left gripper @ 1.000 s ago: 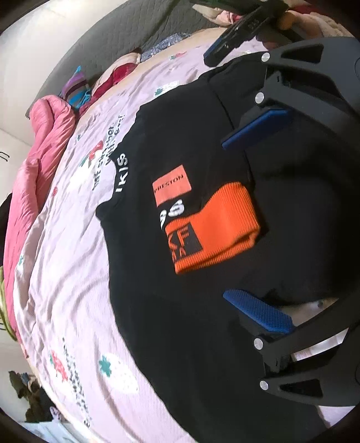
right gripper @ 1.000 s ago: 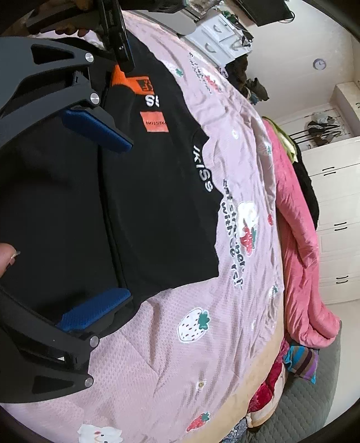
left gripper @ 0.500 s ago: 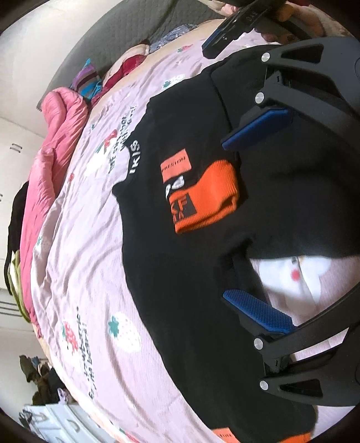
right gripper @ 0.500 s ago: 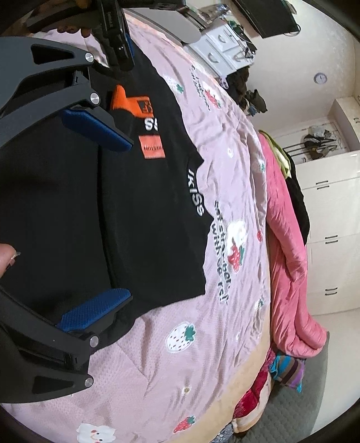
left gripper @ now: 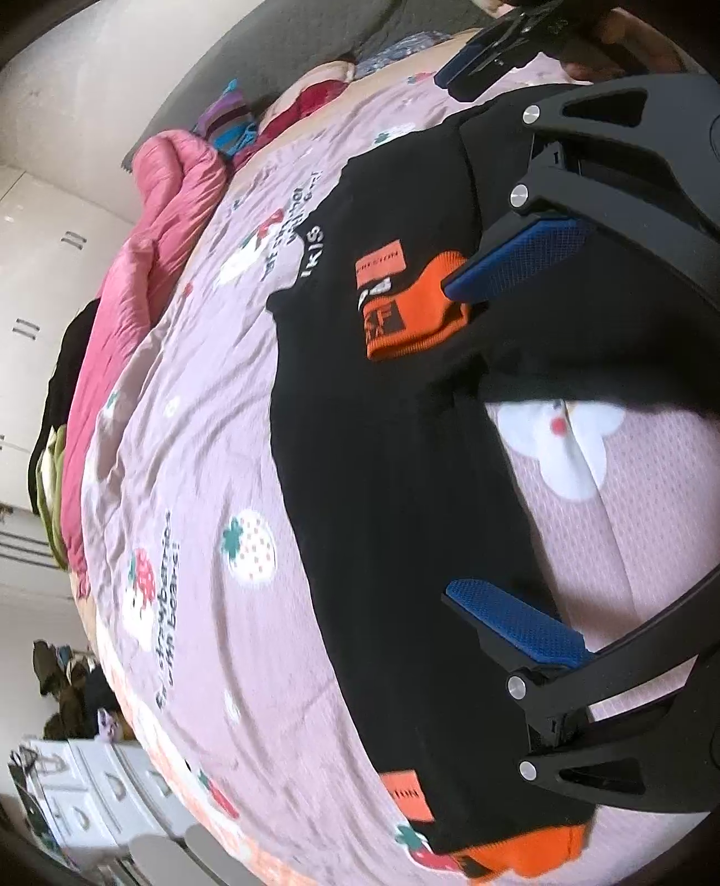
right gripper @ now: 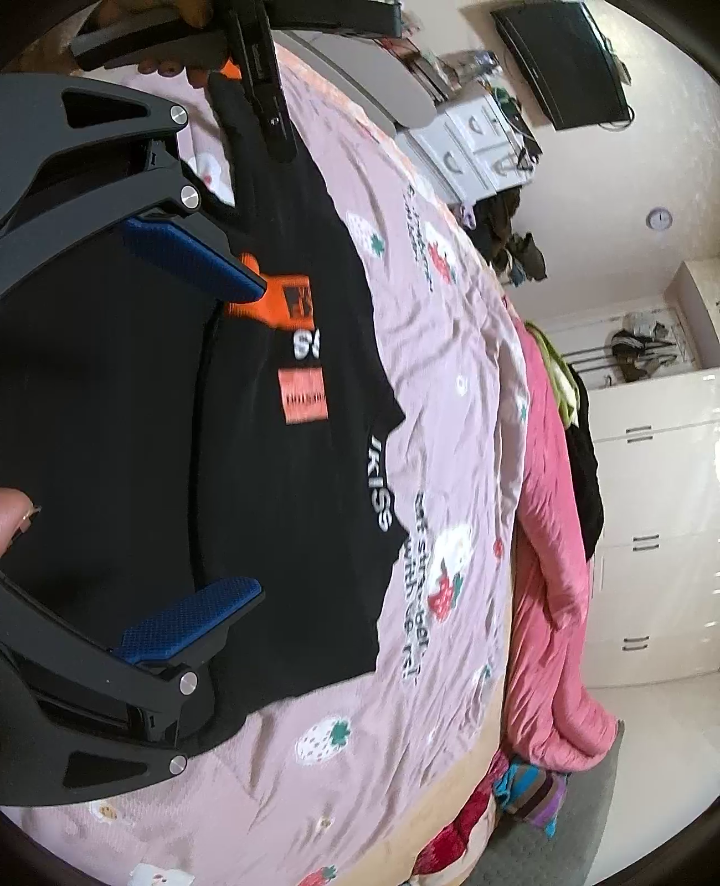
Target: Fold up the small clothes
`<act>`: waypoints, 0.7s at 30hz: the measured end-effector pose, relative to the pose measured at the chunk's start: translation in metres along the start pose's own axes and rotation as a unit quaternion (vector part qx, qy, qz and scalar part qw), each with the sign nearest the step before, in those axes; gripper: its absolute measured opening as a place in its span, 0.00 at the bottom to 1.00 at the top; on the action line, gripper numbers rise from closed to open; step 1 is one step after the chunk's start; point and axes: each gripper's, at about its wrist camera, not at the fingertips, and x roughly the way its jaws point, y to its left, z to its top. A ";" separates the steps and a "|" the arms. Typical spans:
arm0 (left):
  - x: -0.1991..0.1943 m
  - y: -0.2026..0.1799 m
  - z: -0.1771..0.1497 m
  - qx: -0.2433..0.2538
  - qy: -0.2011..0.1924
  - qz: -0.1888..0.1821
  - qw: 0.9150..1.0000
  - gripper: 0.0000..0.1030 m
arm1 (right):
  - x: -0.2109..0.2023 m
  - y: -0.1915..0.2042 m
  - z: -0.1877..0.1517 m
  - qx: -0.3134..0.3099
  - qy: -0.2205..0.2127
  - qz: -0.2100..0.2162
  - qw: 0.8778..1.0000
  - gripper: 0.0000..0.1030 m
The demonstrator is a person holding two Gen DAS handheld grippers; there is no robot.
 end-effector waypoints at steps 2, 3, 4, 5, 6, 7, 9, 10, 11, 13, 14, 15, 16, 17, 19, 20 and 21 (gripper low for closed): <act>-0.005 0.006 -0.001 -0.008 -0.004 0.002 1.000 0.91 | 0.001 0.007 0.001 -0.004 0.000 0.005 1.000 0.96; -0.008 0.010 -0.002 -0.013 -0.008 0.003 1.000 0.91 | 0.001 0.013 0.001 -0.008 0.001 0.010 1.000 0.96; -0.011 0.015 -0.003 -0.019 -0.011 0.004 1.000 0.91 | 0.002 0.017 0.001 -0.011 0.000 0.014 1.000 0.96; -0.013 0.017 -0.003 -0.023 -0.013 0.005 1.000 0.91 | 0.002 0.022 0.002 -0.015 0.000 0.018 1.000 0.96; -0.017 0.021 -0.004 -0.027 -0.016 0.006 0.999 0.91 | 0.003 0.026 0.001 -0.019 0.000 0.021 1.000 0.96; -0.020 0.025 -0.004 -0.032 -0.019 0.008 0.999 0.91 | 0.004 0.030 0.002 -0.024 0.001 0.023 0.999 0.96; -0.028 0.031 -0.004 -0.042 -0.028 0.014 0.999 0.91 | 0.007 0.041 0.002 -0.036 0.004 0.029 0.999 0.96; -0.031 0.035 -0.005 -0.046 -0.033 0.021 0.998 0.91 | 0.007 0.045 0.002 -0.040 0.005 0.033 0.999 0.96; -0.033 0.038 -0.004 -0.049 -0.036 0.026 0.998 0.91 | 0.008 0.049 0.002 -0.043 0.005 0.037 0.998 0.96; -0.039 0.045 -0.004 -0.054 -0.045 0.042 0.997 0.91 | 0.009 0.060 0.003 -0.054 0.005 0.044 0.998 0.96; -0.043 0.049 -0.004 -0.058 -0.049 0.052 0.996 0.91 | 0.010 0.067 0.003 -0.060 0.006 0.048 0.997 0.96; -0.046 0.053 -0.003 -0.060 -0.053 0.058 0.995 0.91 | 0.012 0.071 0.003 -0.064 0.006 0.053 0.997 0.96; -0.048 0.056 -0.003 -0.063 -0.057 0.064 0.994 0.91 | 0.013 0.075 0.003 -0.065 0.007 0.057 0.996 0.96; -0.051 0.060 -0.003 -0.066 -0.060 0.069 0.994 0.91 | 0.015 0.081 0.003 -0.068 0.011 0.063 0.996 0.96; -0.056 0.071 -0.004 -0.077 -0.066 0.080 0.992 0.91 | 0.018 0.088 0.003 -0.071 0.015 0.072 0.995 0.96; -0.058 0.077 -0.005 -0.083 -0.068 0.086 0.991 0.91 | 0.020 0.092 0.004 -0.073 0.016 0.075 0.994 0.96; -0.061 0.085 -0.007 -0.092 -0.069 0.094 0.989 0.91 | 0.021 0.098 0.004 -0.078 0.018 0.078 0.994 0.96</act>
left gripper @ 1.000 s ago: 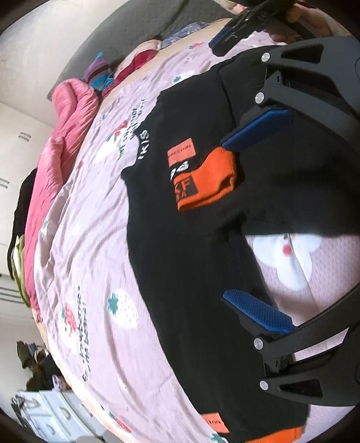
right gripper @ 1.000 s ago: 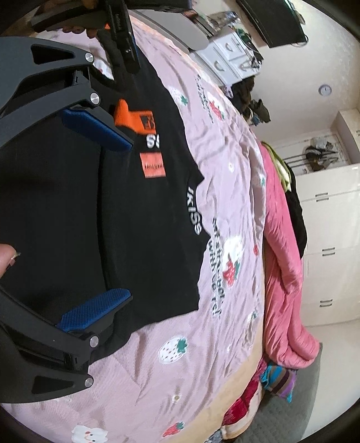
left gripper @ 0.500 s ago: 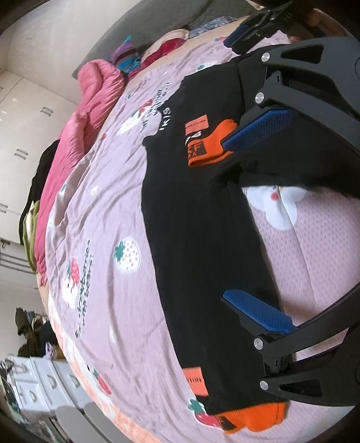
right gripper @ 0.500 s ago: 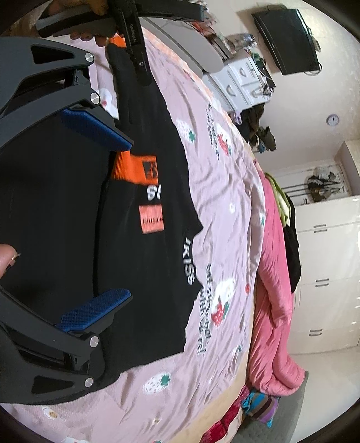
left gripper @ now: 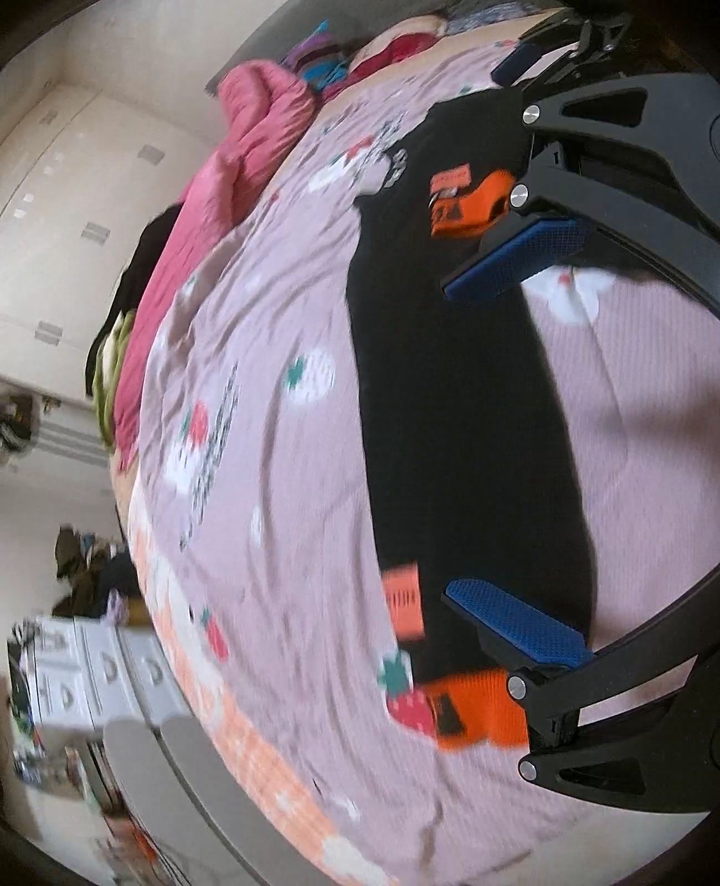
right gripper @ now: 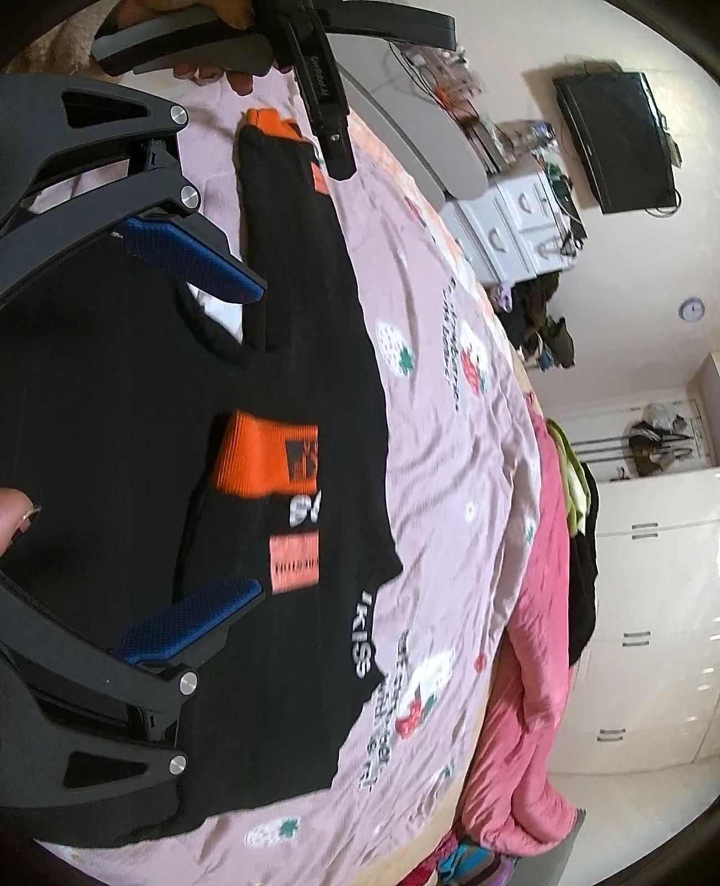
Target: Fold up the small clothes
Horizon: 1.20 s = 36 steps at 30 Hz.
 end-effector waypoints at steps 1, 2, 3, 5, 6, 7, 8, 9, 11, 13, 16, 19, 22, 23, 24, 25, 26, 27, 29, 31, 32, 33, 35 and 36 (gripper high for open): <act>-0.001 0.008 0.001 -0.009 -0.002 0.007 1.000 0.91 | 0.002 0.005 0.001 -0.005 0.001 0.003 1.000 0.96; -0.003 0.017 0.002 -0.019 -0.006 0.015 1.000 0.91 | 0.004 0.010 0.002 -0.010 0.002 0.006 1.000 0.96; -0.006 0.024 0.002 -0.025 -0.010 0.021 0.999 0.91 | 0.006 0.014 0.003 -0.013 0.004 0.009 1.000 0.96; -0.012 0.039 0.004 -0.038 -0.021 0.036 0.998 0.91 | 0.010 0.023 0.004 -0.021 0.007 0.015 1.000 0.96; -0.014 0.044 0.005 -0.043 -0.025 0.042 0.998 0.91 | 0.012 0.029 0.004 -0.026 0.009 0.020 0.999 0.96; -0.016 0.050 0.006 -0.049 -0.028 0.048 0.997 0.91 | 0.015 0.033 0.005 -0.029 0.010 0.024 0.999 0.96; -0.017 0.055 0.007 -0.055 -0.028 0.053 0.997 0.91 | 0.017 0.037 0.006 -0.033 0.011 0.028 0.999 0.96; -0.017 0.062 0.008 -0.063 -0.026 0.057 0.996 0.91 | 0.019 0.043 0.007 -0.038 0.012 0.033 0.999 0.96; -0.017 0.072 0.008 -0.075 -0.025 0.059 0.995 0.91 | 0.023 0.054 0.009 -0.047 0.013 0.044 0.998 0.96; -0.014 0.081 0.009 -0.086 -0.019 0.063 0.994 0.91 | 0.027 0.064 0.011 -0.056 0.014 0.054 0.997 0.96; -0.009 0.092 0.009 -0.098 -0.006 0.056 0.994 0.91 | 0.032 0.085 0.012 -0.073 0.019 0.074 0.994 0.96; -0.004 0.102 0.008 -0.111 0.003 0.060 0.992 0.91 | 0.036 0.103 0.011 -0.089 0.024 0.090 0.992 0.96; -0.001 0.112 0.007 -0.120 0.008 0.076 0.990 0.91 | 0.038 0.117 0.007 -0.099 0.028 0.101 0.990 0.96; 0.001 0.115 0.006 -0.126 0.011 0.075 0.989 0.91 | 0.039 0.120 0.006 -0.099 0.029 0.103 0.989 0.96; 0.003 0.118 0.005 -0.130 0.015 0.074 0.989 0.91 | 0.040 0.122 0.004 -0.098 0.031 0.107 0.989 0.96; 0.007 0.119 0.004 -0.132 0.021 0.075 0.988 0.91 | 0.041 0.124 0.002 -0.096 0.035 0.108 0.989 0.96; 0.010 0.119 0.003 -0.133 0.027 0.075 0.988 0.91 | 0.042 0.124 0.001 -0.093 0.037 0.108 0.989 0.96; 0.015 0.121 0.001 -0.135 0.035 0.076 0.987 0.91 | 0.043 0.124 0.000 -0.090 0.038 0.108 0.989 0.96; 0.020 0.121 0.000 -0.139 0.046 0.069 0.987 0.91 | 0.042 0.122 -0.003 -0.084 0.040 0.108 0.990 0.96; 0.023 0.120 -0.001 -0.141 0.050 0.057 0.987 0.91 | 0.043 0.119 -0.007 -0.076 0.043 0.105 0.991 0.96; 0.024 0.119 -0.002 -0.140 0.051 0.057 0.987 0.91 | 0.044 0.117 -0.008 -0.072 0.046 0.105 0.991 0.96; 0.026 0.118 -0.002 -0.138 0.052 0.057 0.987 0.91 | 0.044 0.115 -0.009 -0.069 0.048 0.104 0.991 0.96; 0.030 0.119 -0.004 -0.141 0.058 0.055 0.987 0.91 | 0.045 0.111 -0.011 -0.062 0.052 0.102 0.992 0.96; 0.033 0.120 -0.006 -0.145 0.064 0.054 0.986 0.91 | 0.045 0.110 -0.011 -0.059 0.052 0.100 0.992 0.96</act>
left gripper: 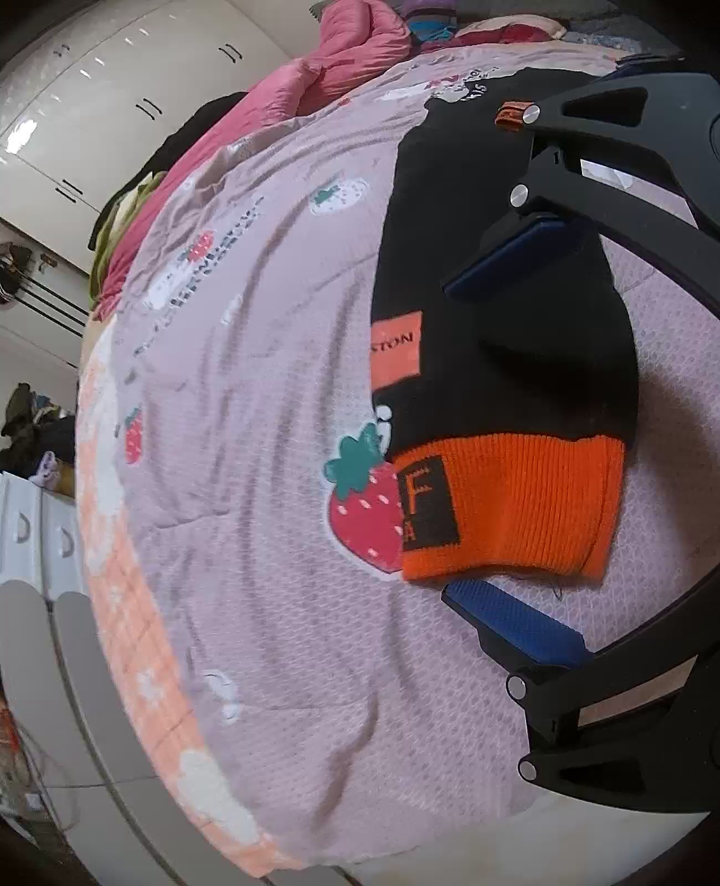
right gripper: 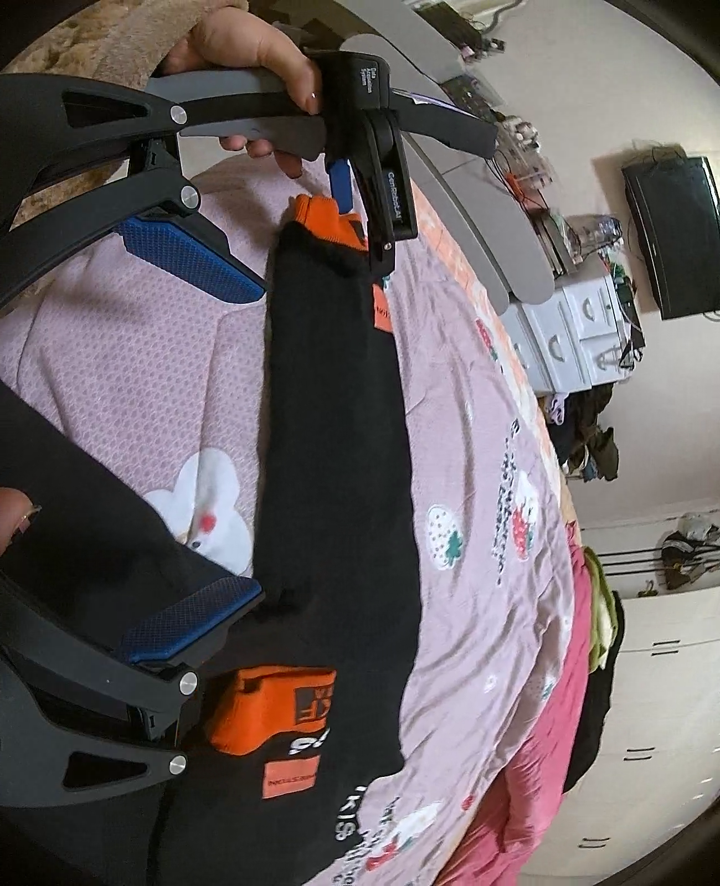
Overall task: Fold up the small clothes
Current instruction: 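Close the left gripper on the other orange cuff and lift it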
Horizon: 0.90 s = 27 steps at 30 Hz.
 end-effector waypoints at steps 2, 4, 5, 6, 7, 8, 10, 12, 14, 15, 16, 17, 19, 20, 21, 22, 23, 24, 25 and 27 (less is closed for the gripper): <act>0.007 0.003 -0.001 -0.005 0.010 0.001 1.000 0.91 | -0.001 -0.005 -0.001 0.010 -0.002 -0.001 1.000 0.96; 0.010 0.004 -0.002 -0.005 0.012 0.004 1.000 0.91 | -0.003 -0.008 -0.002 0.019 -0.004 -0.001 1.000 0.96; 0.011 0.004 -0.003 -0.003 0.011 0.005 1.000 0.91 | -0.004 -0.011 -0.003 0.026 -0.005 0.001 1.000 0.96; 0.011 0.004 -0.002 -0.001 0.011 0.005 1.000 0.91 | -0.004 -0.013 -0.003 0.031 -0.006 0.002 1.000 0.96; 0.011 0.003 -0.003 0.002 0.010 0.004 1.000 0.91 | -0.005 -0.014 -0.003 0.035 -0.006 0.004 0.999 0.96; 0.011 0.002 -0.003 0.002 0.007 0.000 1.000 0.91 | -0.005 -0.016 -0.003 0.038 -0.006 0.005 0.999 0.96; 0.011 0.003 -0.003 0.000 0.004 -0.008 1.000 0.91 | -0.006 -0.018 -0.003 0.041 -0.006 0.005 0.999 0.96; 0.010 0.003 -0.004 0.000 0.000 -0.008 1.000 0.87 | -0.008 -0.019 -0.003 0.042 -0.006 0.003 0.999 0.96; 0.008 0.004 -0.003 -0.003 -0.007 -0.014 1.000 0.72 | -0.009 -0.021 -0.003 0.046 -0.008 0.002 0.999 0.96; 0.007 0.004 -0.002 -0.004 -0.009 -0.018 1.000 0.62 | -0.009 -0.023 -0.004 0.050 -0.009 0.003 0.999 0.96; 0.006 0.005 -0.002 -0.006 -0.011 -0.021 1.000 0.59 | -0.010 -0.025 -0.004 0.053 -0.009 0.004 0.999 0.96; 0.006 0.006 -0.001 -0.008 -0.011 -0.022 1.000 0.55 | -0.010 -0.026 -0.004 0.056 -0.010 0.003 0.998 0.96; 0.005 0.007 0.000 -0.013 -0.013 -0.035 0.999 0.45 | -0.012 -0.029 -0.006 0.061 -0.010 0.001 0.998 0.96; 0.004 0.007 0.000 -0.014 -0.013 -0.042 0.999 0.38 | -0.013 -0.031 -0.007 0.064 -0.011 0.001 0.998 0.96; 0.003 0.007 0.000 -0.015 -0.013 -0.048 0.999 0.30 | -0.014 -0.033 -0.007 0.067 -0.011 0.000 0.998 0.96; 0.002 0.006 0.001 -0.017 -0.013 -0.060 0.998 0.26 | -0.015 -0.035 -0.008 0.069 -0.012 -0.001 0.998 0.96; 0.001 0.005 0.002 -0.019 -0.015 -0.072 0.997 0.20 | -0.017 -0.037 -0.008 0.073 -0.013 -0.001 0.997 0.96; -0.001 0.003 0.002 -0.020 -0.018 -0.088 0.996 0.19 | -0.018 -0.039 -0.009 0.077 -0.014 -0.002 0.997 0.96; -0.005 -0.002 0.002 -0.014 -0.025 -0.098 0.995 0.18 | -0.020 -0.041 -0.010 0.081 -0.015 -0.002 0.997 0.96; -0.011 -0.013 0.002 0.001 -0.034 -0.112 0.993 0.17 | -0.024 -0.046 -0.011 0.089 -0.018 -0.003 0.996 0.96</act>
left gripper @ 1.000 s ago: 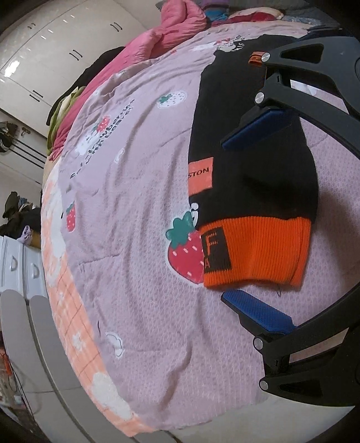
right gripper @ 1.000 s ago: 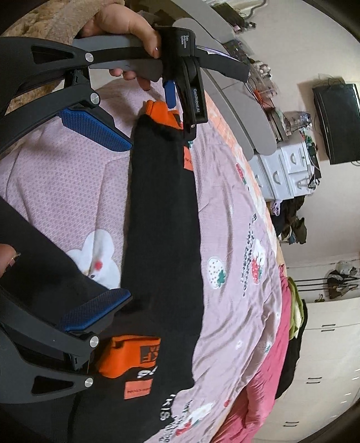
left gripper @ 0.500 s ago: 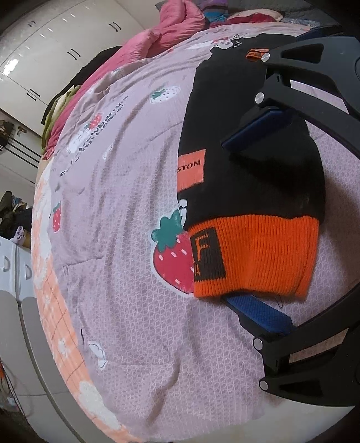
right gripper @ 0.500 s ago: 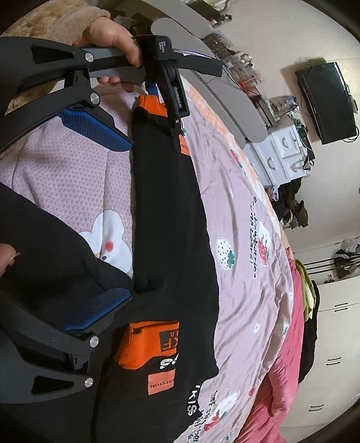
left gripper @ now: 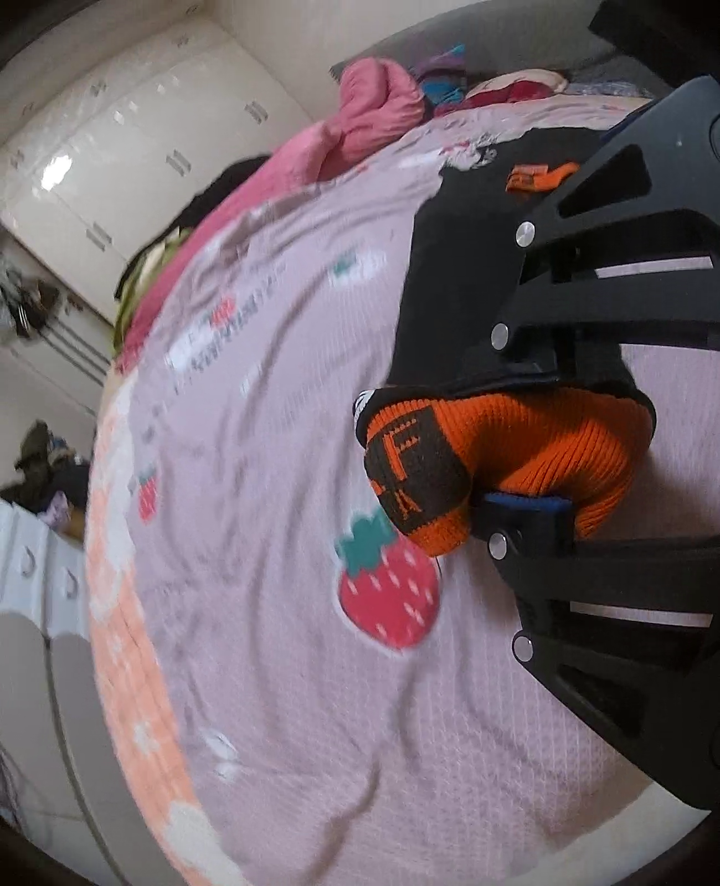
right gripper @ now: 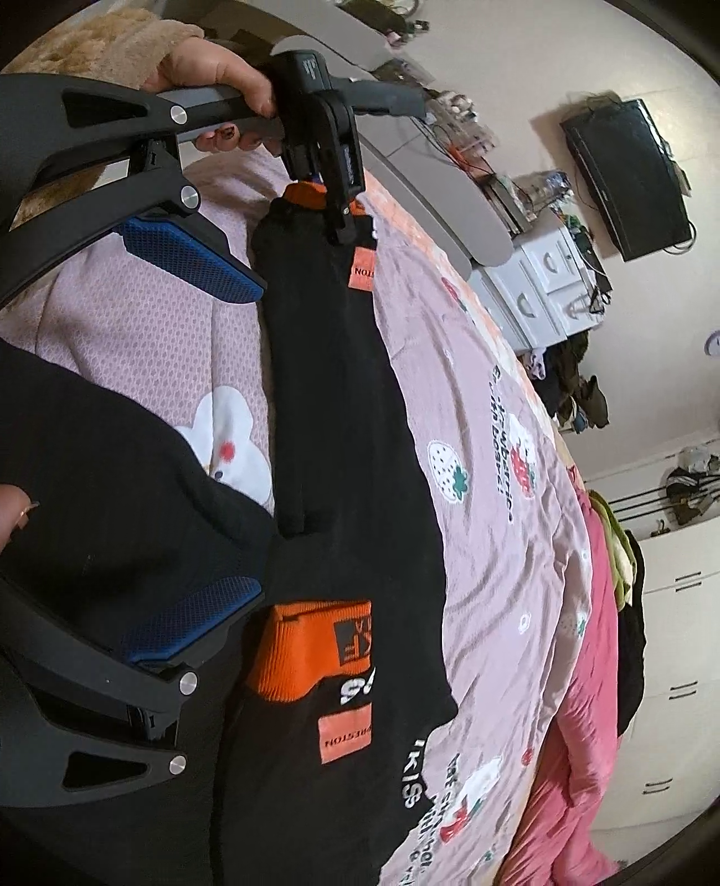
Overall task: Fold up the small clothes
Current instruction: 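Close the left gripper on the other orange cuff and lift it, then carry the sleeve across the shirt body with the left gripper and release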
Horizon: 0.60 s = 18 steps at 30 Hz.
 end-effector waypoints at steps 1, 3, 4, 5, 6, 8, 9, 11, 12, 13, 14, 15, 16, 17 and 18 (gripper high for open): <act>-0.001 -0.004 0.000 0.005 -0.001 -0.006 1.000 0.17 | -0.002 -0.002 0.000 0.003 -0.002 -0.001 1.000 0.96; -0.001 -0.018 -0.001 0.020 -0.001 -0.022 1.000 0.16 | -0.006 -0.008 0.000 0.012 -0.006 -0.004 1.000 0.96; -0.001 -0.023 -0.002 0.026 0.000 -0.027 0.999 0.16 | -0.008 -0.011 0.000 0.016 -0.008 -0.006 1.000 0.96; -0.001 -0.030 -0.003 0.034 0.000 -0.036 0.999 0.16 | -0.010 -0.014 0.000 0.020 -0.010 -0.008 1.000 0.96; -0.001 -0.034 -0.004 0.039 0.000 -0.040 0.998 0.16 | -0.012 -0.018 0.000 0.026 -0.012 -0.010 1.000 0.96; 0.000 -0.047 -0.005 0.050 0.000 -0.053 0.997 0.16 | -0.016 -0.024 -0.001 0.034 -0.014 -0.018 0.999 0.96; 0.000 -0.052 -0.006 0.054 0.000 -0.058 0.997 0.16 | -0.018 -0.026 -0.003 0.036 -0.015 -0.025 0.999 0.96; 0.001 -0.061 -0.007 0.058 0.000 -0.072 0.996 0.16 | -0.023 -0.034 -0.005 0.042 -0.017 -0.040 0.998 0.96; 0.001 -0.066 -0.007 0.059 0.000 -0.078 0.995 0.16 | -0.024 -0.037 -0.005 0.045 -0.018 -0.043 0.998 0.96; 0.002 -0.070 -0.007 0.060 0.000 -0.084 0.995 0.16 | -0.026 -0.042 -0.006 0.050 -0.019 -0.046 0.998 0.96; 0.003 -0.074 -0.007 0.061 -0.001 -0.090 0.994 0.16 | -0.027 -0.045 -0.006 0.055 -0.019 -0.048 0.997 0.96; 0.004 -0.079 -0.007 0.063 -0.001 -0.097 0.993 0.16 | -0.029 -0.051 -0.006 0.062 -0.019 -0.049 0.997 0.96; 0.005 -0.084 -0.008 0.064 -0.001 -0.102 0.993 0.16 | -0.030 -0.055 -0.006 0.068 -0.020 -0.052 0.996 0.96; 0.005 -0.087 -0.008 0.065 -0.001 -0.107 0.992 0.16 | -0.033 -0.059 -0.007 0.073 -0.022 -0.055 0.996 0.96; 0.006 -0.092 -0.009 0.066 0.000 -0.114 0.991 0.16 | -0.034 -0.062 -0.007 0.077 -0.023 -0.058 0.995 0.96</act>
